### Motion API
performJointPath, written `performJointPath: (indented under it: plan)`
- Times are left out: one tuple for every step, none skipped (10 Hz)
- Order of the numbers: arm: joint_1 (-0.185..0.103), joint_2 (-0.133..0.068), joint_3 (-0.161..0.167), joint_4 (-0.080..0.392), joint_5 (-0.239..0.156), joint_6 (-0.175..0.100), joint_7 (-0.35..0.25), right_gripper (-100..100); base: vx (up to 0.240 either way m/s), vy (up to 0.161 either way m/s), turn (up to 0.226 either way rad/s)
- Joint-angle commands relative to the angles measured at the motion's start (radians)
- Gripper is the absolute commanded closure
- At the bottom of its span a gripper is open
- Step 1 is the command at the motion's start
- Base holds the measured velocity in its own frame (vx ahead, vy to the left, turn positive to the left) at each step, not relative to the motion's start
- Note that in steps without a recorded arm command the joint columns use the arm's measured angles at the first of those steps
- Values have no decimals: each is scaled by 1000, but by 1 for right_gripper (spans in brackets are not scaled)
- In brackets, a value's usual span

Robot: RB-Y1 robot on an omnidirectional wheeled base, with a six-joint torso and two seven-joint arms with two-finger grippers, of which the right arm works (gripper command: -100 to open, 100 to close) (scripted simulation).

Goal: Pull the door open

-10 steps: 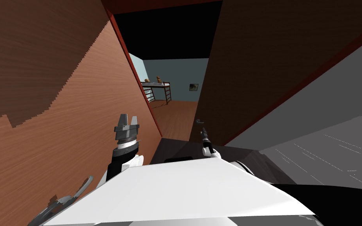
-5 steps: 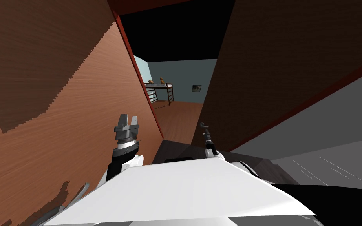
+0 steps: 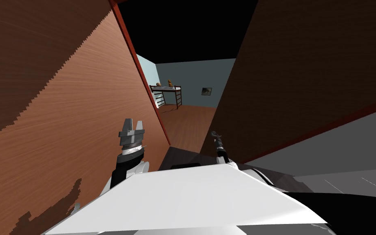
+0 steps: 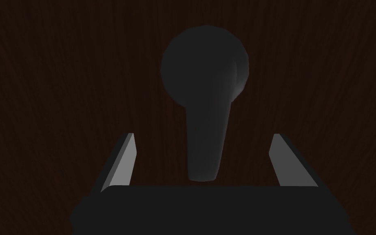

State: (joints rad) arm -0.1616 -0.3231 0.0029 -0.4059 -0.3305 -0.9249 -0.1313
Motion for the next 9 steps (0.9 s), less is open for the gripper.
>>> performJointPath:
  plan:
    - [38,-12,-8,-50,-6,23,-4,-100,166,-13,97]
    - [46,-26,-13,-64,-9,17,-16,-100,174,-18,95]
    - [46,-26,-13,-64,-9,17,-16,-100,123,-20,36]
    - [58,-22,-14,-89,-10,33,-7,-100,39,-7,2]
    - [58,-22,-14,-89,-10,33,-7,100,0,0,0]
    - [58,-22,-14,-89,-10,33,-7,100,-23,6,-17]
    - [58,-22,-14,-89,-10,33,-7,100,-17,3,12]
    - [58,-22,-14,-89,-10,33,-7,100,-7,-2,8]
    - [58,-22,-14,-89,-10,33,-7,100,0,0,0]
